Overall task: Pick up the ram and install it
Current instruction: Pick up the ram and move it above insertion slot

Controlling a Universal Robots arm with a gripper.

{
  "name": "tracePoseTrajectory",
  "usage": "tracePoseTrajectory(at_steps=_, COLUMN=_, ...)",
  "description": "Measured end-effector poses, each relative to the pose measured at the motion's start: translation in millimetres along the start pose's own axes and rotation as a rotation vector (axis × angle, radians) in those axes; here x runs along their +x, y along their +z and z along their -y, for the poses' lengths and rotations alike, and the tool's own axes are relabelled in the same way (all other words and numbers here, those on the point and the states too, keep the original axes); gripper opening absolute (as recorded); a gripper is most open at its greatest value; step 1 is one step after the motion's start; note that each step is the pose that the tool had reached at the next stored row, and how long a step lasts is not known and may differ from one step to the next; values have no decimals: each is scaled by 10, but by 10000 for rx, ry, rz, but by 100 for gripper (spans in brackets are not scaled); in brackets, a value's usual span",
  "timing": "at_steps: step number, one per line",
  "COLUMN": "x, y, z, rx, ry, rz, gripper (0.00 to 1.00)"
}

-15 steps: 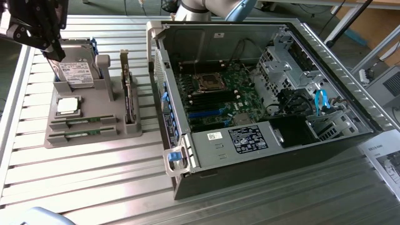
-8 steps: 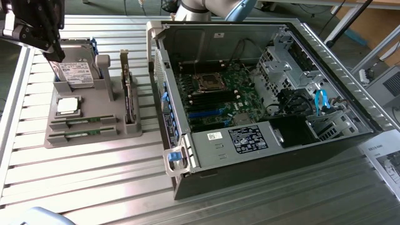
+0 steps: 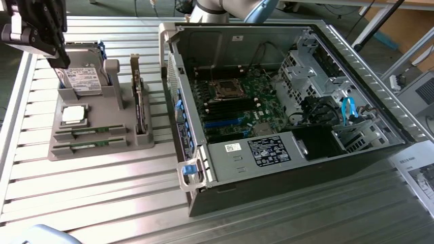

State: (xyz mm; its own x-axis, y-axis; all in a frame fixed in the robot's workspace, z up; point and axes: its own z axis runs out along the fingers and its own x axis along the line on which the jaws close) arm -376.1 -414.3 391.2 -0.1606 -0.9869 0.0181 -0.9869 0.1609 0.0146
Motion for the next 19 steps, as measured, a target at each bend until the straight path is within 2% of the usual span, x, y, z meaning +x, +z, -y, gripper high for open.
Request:
tracePoseTrajectory(at_steps=3, x=1, y=0, z=0, rx=14, ry=-326, rz=-52, gripper=10)
tracePoseTrajectory(at_steps=10, x=0, y=0, z=0, rx=14, ry=-352, rz=-56, gripper=10)
tracePoseTrajectory(at_steps=19, x=0, y=0, z=2, rx=26, ry=-624, rz=-103, gripper=10)
